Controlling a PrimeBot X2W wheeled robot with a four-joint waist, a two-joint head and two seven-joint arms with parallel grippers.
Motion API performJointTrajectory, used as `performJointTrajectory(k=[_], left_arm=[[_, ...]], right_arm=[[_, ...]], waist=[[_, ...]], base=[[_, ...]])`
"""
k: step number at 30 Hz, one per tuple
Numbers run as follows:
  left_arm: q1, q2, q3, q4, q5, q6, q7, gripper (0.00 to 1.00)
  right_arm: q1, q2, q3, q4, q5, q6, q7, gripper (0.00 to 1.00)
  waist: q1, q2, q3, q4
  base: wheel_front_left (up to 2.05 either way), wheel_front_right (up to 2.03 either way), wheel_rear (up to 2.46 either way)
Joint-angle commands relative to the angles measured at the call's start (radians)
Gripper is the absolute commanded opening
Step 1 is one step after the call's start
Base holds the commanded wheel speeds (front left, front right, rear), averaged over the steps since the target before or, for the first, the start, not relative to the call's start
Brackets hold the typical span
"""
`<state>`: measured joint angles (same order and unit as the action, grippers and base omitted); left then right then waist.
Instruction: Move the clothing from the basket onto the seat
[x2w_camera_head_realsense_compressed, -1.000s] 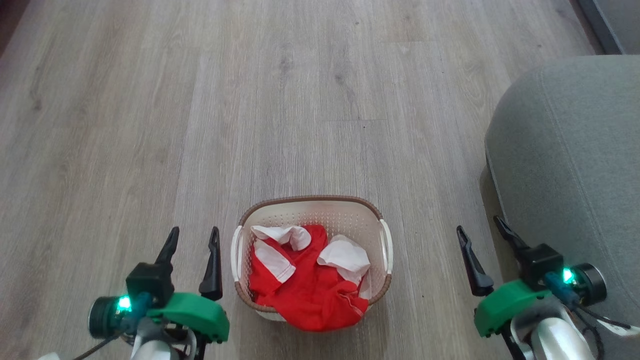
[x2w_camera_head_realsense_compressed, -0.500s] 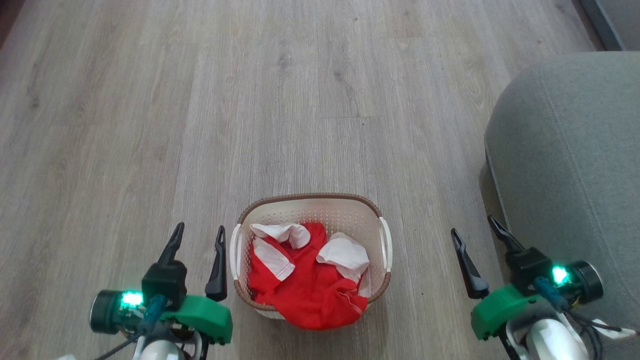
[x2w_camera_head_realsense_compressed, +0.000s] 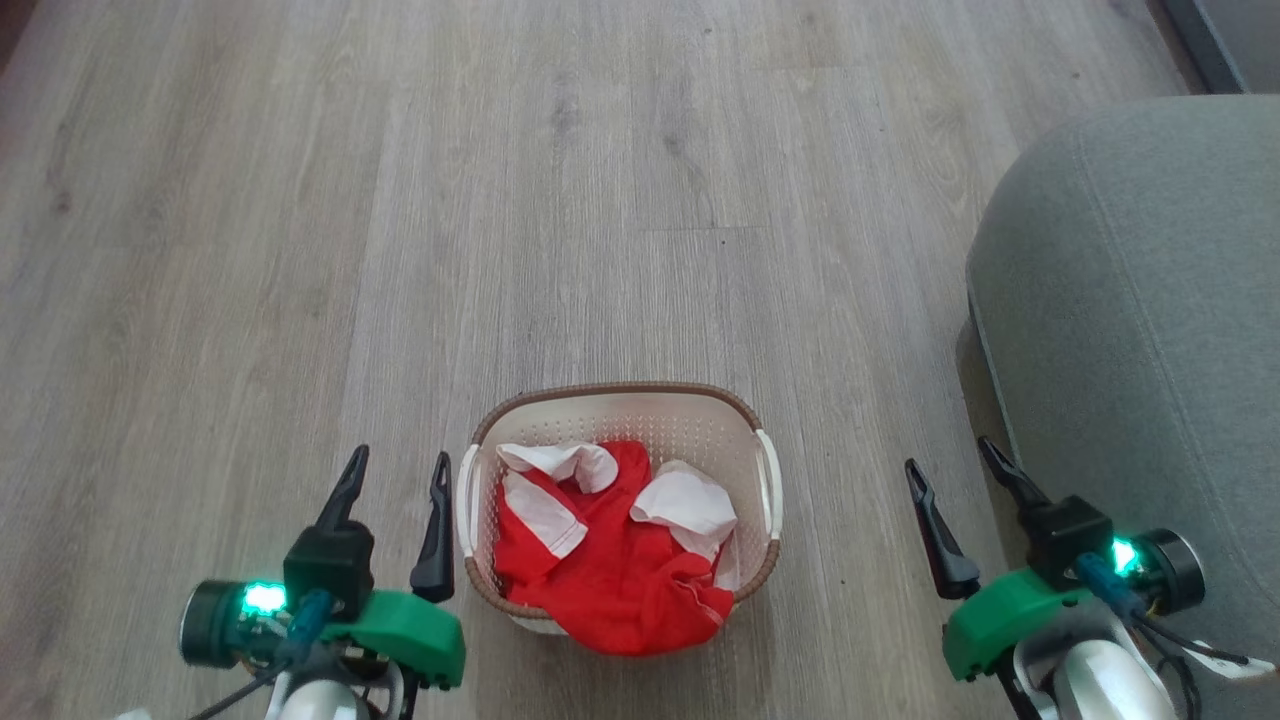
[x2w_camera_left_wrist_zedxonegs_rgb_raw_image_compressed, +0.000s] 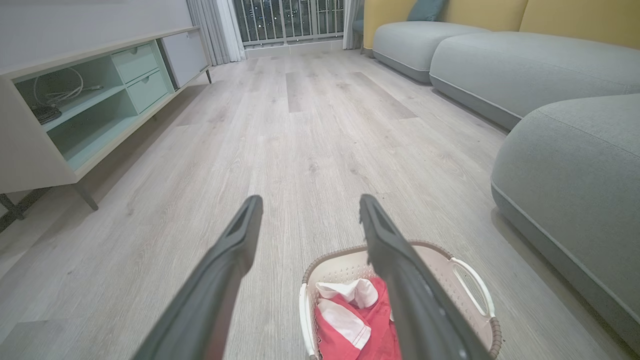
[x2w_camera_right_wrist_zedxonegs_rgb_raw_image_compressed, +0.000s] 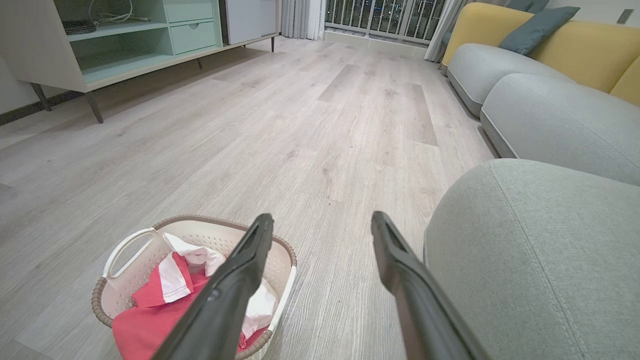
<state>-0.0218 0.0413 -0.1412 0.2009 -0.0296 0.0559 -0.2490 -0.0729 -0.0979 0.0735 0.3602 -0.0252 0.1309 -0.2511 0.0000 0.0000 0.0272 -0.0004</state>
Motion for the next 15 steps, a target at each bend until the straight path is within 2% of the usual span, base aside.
performJointTrajectory(k=[1, 9, 15], left_arm=[[-0.032, 0.010, 0.029, -0.031, 0.004, 0.004, -0.013, 1.00], [-0.040, 0.009, 0.031, -0.032, 0.000, 0.000, -0.013, 1.00], [-0.105, 0.010, 0.021, -0.016, 0.010, -0.024, -0.013, 1.00]], right_arm=[[-0.050, -0.007, 0.021, -0.026, 0.004, 0.000, -0.011, 1.00], [-0.063, 0.000, 0.017, -0.041, 0.019, 0.000, -0.011, 1.00], [-0.111, 0.012, 0.001, -0.091, 0.040, 0.000, -0.011, 1.00]], waist=[[0.0000, 0.0000, 0.001, -0.001], [0.0000, 0.0000, 0.038, -0.010], [0.0000, 0.0000, 0.162, -0.020]], base=[[0.00, 0.00, 0.00], [0.00, 0.00, 0.00], [0.00, 0.00, 0.00]])
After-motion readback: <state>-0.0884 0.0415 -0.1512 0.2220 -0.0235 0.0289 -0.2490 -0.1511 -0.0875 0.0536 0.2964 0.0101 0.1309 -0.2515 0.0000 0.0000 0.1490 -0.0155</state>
